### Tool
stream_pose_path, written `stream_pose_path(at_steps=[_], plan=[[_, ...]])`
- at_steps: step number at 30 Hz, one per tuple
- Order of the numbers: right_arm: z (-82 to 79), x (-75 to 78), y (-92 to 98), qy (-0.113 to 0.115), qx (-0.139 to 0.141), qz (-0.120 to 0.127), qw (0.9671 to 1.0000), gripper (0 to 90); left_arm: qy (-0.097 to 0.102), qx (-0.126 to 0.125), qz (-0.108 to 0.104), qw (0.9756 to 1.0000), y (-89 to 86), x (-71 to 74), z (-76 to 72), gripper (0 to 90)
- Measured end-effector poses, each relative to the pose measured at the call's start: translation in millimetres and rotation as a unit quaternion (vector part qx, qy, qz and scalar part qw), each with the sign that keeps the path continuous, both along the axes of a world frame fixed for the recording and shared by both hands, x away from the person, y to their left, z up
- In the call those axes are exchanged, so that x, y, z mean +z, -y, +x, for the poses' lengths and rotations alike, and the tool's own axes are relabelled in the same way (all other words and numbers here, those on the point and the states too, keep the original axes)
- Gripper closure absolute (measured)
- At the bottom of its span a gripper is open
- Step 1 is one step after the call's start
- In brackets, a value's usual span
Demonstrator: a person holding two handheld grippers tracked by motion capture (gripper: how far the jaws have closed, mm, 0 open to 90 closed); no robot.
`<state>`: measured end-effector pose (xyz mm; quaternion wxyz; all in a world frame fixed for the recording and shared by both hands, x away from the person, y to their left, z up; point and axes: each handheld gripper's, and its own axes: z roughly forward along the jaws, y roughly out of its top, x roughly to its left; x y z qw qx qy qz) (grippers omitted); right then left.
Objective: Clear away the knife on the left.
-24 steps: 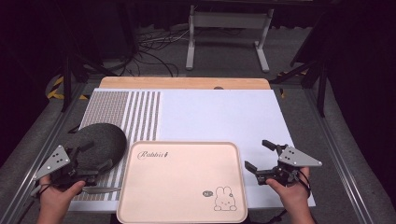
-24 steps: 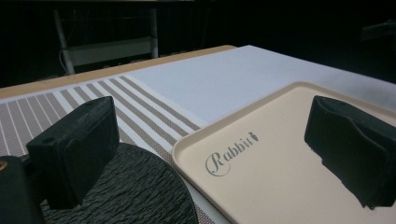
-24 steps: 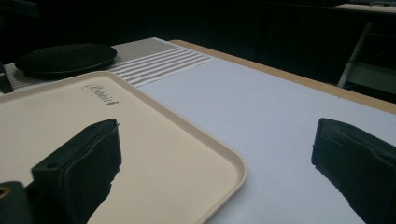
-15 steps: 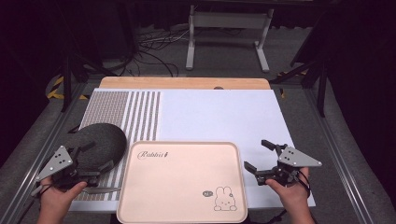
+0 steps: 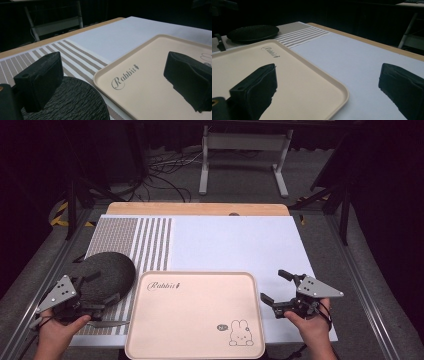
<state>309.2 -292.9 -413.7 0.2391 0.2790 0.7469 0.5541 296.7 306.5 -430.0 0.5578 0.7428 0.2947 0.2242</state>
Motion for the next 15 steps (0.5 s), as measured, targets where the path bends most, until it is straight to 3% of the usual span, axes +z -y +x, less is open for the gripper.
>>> stream_pose_path(at_steps=[3,8,10,15], plan=[[1.5,-0.3,-1.4,-0.003,0.003,0.0,1.0,2.8,-0.003,-0.004,0.028,0.9996,-2.7,2.7,-0.3,3.7],[2.6,-2.0,-5.0,-0.006,0.014,-0.011,0.9998,3.9,-0.02,-0.016,0.053,0.9983,-6.7,8.9,-0.7,3.9],[3.9,-3.7,-5.8,-0.01,0.02,-0.016,0.9996,4.0,-0.027,-0.023,0.097,0.9946,-4.5,12.3,-1.9,4.0],[4.1,-5.6,-4.9,-0.012,0.023,-0.016,0.9995,3.9,-0.038,-0.037,0.125,0.9907,-3.0,20.8,-1.3,4.8]])
